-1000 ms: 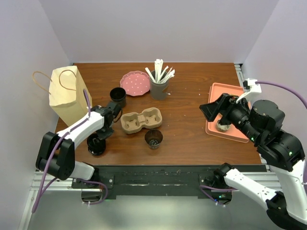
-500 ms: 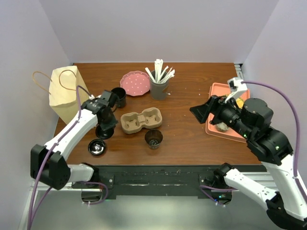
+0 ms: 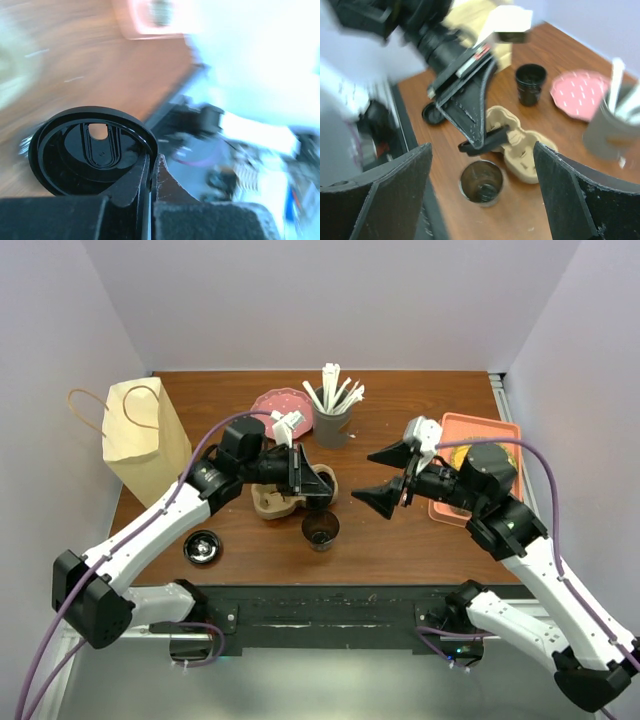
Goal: Pack the takeout coffee
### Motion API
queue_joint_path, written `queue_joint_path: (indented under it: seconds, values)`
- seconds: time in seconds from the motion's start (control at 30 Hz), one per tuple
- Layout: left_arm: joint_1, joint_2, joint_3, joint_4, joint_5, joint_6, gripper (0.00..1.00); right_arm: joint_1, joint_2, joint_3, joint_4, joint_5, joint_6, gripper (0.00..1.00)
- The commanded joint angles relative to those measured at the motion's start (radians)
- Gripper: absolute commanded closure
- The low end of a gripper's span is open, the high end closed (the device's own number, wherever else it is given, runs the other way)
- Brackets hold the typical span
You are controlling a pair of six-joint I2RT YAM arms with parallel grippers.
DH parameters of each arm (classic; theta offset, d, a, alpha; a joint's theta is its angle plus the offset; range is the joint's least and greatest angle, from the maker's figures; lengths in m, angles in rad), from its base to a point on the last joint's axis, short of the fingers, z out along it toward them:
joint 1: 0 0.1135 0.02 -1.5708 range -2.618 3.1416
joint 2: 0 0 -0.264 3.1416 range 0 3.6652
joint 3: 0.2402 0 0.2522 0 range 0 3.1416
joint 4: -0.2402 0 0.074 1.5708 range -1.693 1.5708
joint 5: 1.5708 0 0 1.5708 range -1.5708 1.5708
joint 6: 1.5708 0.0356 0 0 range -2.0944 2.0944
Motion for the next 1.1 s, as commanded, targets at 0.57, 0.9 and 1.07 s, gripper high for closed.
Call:
queue_joint_path:
  seconds: [0.57, 0.9, 1.07]
  values:
    - [-0.02, -0.01, -0.113, 0.395, 0.623, -0.003, 1.0, 0.036, 0.05, 0.01, -0.312, -0.247, -0.798, 0.22]
    - [-0.038, 0.004, -0.129, 0.383, 0.623, -0.01, 1.0, 0.172, 0.175, 0.119, -0.363, -0.145, -0.901, 0.25]
    - [-0.04, 0.016, -0.133, 0.345, 0.625, -0.006, 1.0, 0.249, 0.192, 0.131, -0.375, -0.105, -0.918, 0.27]
